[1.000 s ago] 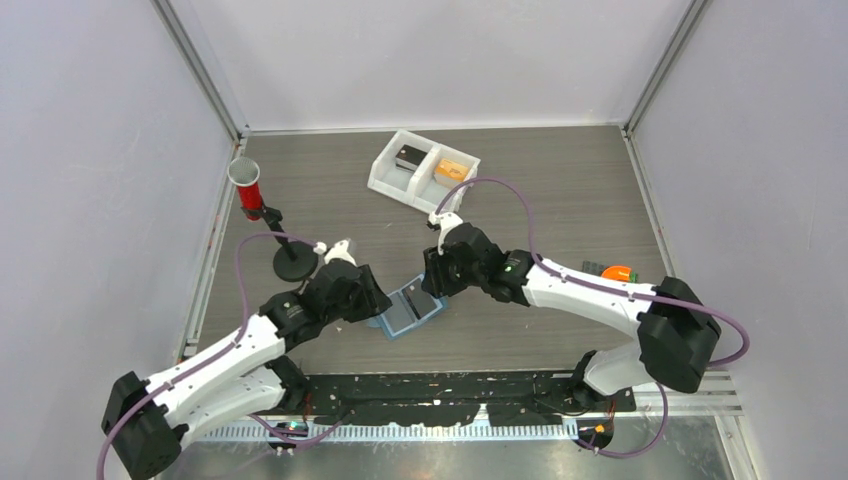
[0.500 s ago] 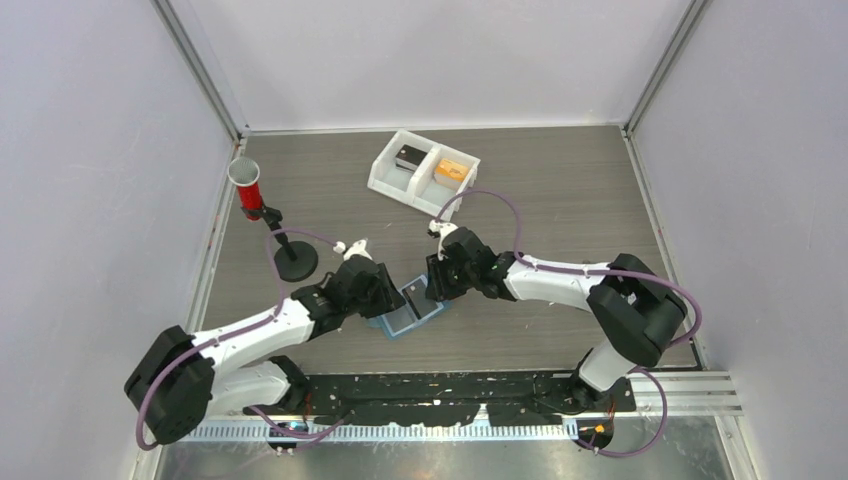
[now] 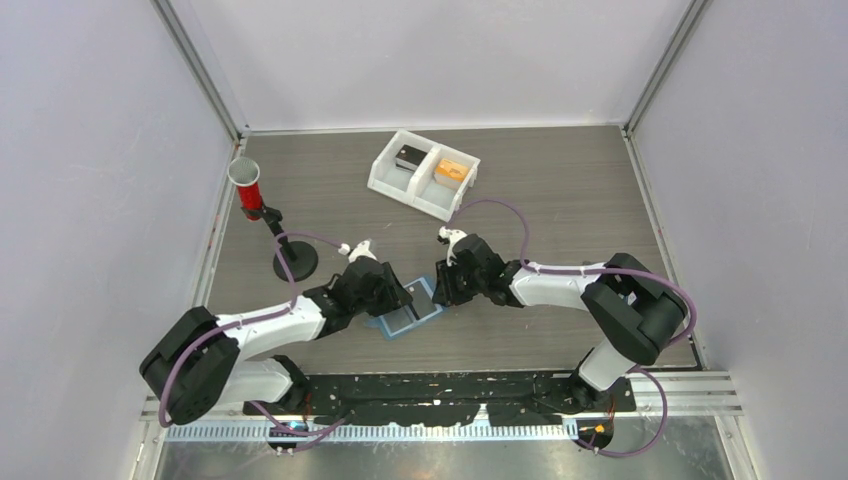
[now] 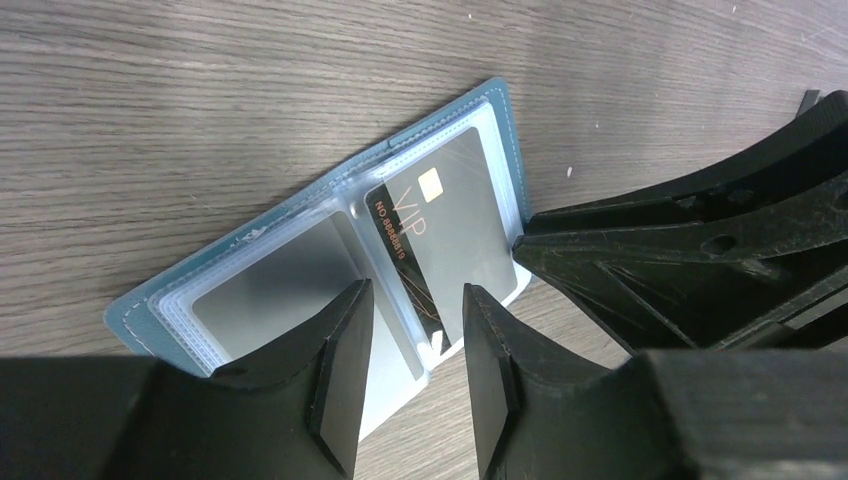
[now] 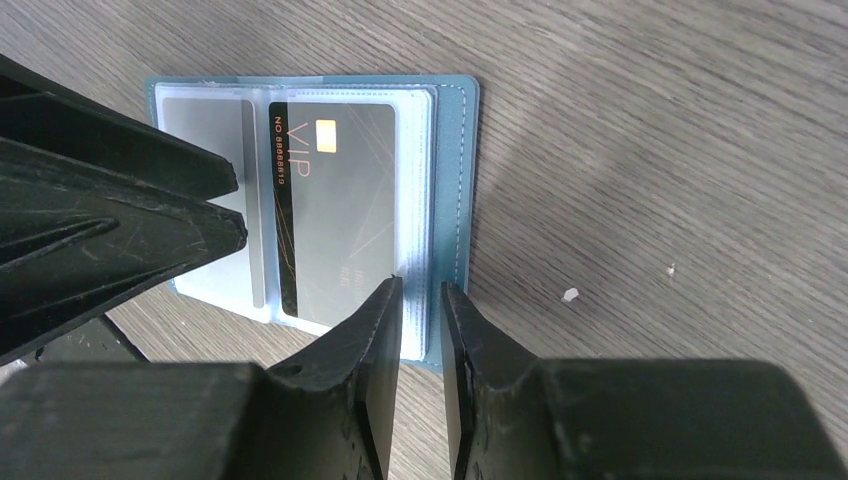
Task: Take the credit cards out of the card holder
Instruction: Remove the credit card from the card holder.
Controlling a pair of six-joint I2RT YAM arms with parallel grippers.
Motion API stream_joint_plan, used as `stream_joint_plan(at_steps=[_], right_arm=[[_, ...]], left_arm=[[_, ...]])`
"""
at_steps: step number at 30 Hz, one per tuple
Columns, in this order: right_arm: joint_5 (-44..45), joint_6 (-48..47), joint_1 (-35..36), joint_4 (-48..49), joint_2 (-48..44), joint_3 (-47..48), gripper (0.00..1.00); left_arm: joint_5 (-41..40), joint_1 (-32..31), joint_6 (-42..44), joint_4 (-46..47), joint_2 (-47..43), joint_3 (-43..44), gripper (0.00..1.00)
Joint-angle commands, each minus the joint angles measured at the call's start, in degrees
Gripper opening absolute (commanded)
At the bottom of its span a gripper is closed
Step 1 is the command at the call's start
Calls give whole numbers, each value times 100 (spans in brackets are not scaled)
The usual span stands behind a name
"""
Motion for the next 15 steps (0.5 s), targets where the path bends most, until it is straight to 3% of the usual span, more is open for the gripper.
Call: stream_joint_plan(at_steps=[1,15], right_arm=[[89,-8,-44,66,31,-225,28],[76,167,-66,301,98,-477,26]], left_arm=[[-284,38,-75,440,88,-112,40],[-325,53,-445,1010,542,-325,31]])
